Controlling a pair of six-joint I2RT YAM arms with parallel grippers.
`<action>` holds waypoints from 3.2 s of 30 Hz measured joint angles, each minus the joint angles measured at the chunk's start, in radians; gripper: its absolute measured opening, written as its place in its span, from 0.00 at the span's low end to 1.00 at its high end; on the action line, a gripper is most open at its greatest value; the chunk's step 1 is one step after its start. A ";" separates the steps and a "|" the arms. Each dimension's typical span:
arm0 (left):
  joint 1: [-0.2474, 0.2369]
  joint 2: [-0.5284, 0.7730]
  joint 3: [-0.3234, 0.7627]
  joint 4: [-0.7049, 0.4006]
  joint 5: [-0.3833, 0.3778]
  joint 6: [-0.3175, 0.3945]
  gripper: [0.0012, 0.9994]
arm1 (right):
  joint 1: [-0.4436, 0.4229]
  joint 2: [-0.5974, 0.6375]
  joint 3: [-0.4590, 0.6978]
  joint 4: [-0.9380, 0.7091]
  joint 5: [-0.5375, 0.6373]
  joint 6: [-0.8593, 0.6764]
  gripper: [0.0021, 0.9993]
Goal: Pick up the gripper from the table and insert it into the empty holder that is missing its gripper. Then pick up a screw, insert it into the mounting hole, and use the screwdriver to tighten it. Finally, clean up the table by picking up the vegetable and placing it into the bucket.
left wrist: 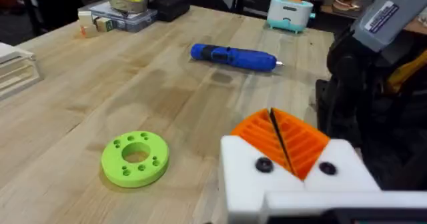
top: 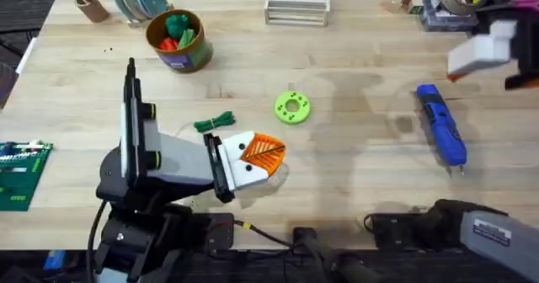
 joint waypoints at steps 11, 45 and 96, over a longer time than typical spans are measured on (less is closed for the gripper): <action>0.000 0.000 0.000 0.000 0.000 0.000 0.01 | -0.032 0.142 -0.051 0.071 0.075 -0.095 0.99; 0.000 0.000 0.000 0.000 0.000 0.000 0.01 | -0.153 0.398 -0.226 0.320 -0.042 -0.518 0.99; 0.000 0.000 0.000 0.000 0.000 0.000 0.01 | -0.159 0.533 -0.227 0.414 -0.015 -0.583 0.65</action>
